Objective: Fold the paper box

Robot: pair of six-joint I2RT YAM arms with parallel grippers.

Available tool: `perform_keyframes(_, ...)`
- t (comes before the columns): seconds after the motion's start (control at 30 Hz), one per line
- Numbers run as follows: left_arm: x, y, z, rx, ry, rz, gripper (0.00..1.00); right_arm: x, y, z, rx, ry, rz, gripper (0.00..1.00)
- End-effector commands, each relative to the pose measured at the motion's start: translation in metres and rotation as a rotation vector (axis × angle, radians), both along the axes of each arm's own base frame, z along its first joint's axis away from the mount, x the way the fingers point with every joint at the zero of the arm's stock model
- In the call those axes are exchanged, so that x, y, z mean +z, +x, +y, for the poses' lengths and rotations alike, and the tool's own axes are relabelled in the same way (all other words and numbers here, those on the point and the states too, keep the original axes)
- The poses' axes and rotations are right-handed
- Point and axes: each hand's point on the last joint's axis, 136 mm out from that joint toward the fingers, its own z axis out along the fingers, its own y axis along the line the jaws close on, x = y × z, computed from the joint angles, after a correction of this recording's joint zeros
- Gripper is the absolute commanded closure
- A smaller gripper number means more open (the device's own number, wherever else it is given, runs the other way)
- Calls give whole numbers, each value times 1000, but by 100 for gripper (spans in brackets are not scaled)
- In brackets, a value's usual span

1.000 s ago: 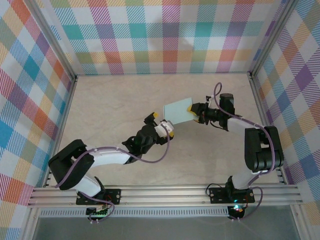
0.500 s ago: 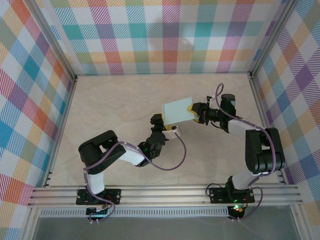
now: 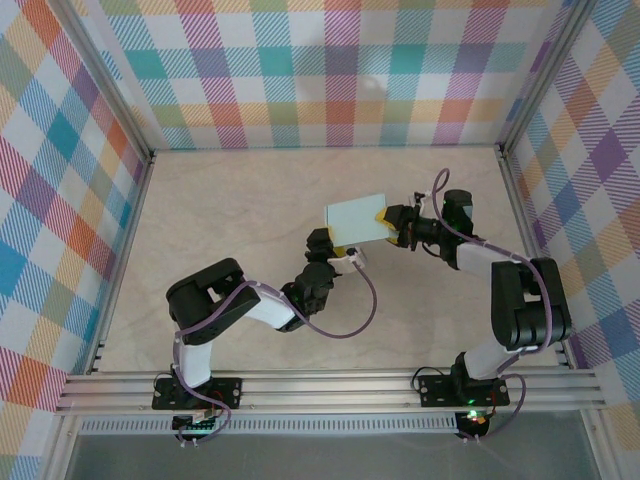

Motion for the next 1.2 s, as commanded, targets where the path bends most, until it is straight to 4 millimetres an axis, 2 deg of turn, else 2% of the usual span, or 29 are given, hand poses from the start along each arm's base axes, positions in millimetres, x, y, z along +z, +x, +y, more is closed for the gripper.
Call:
perform_keyframes(0.0,17,-1,-7,-4,-59,-41,45,11,-5,0,21,18,-34,62)
perform_keyframes(0.23,15,-1,-6,-2,-49,-34,53,14,-5,0,18,19,-36,61)
perform_keyframes(0.4,15,-1,-7,-5,-46,-32,65,14,-4,0,15,19,-31,61)
perform_keyframes(0.53,14,-1,-8,-8,-38,-25,68,14,-5,-1,10,16,-31,60)
perform_keyframes(0.7,11,-1,-8,-6,-30,-1,69,16,-5,-2,2,-2,-38,51)
perform_keyframes(0.9,-1,-3,-6,-4,-29,92,69,23,-4,-8,-30,-49,-68,32)
perform_keyframes(1.03,-14,-10,-8,-44,-35,220,69,27,-4,-22,-79,-109,-91,28)
perform_keyframes(1.17,-17,-19,-8,-82,-54,350,69,27,-9,-41,-135,-219,-128,27)
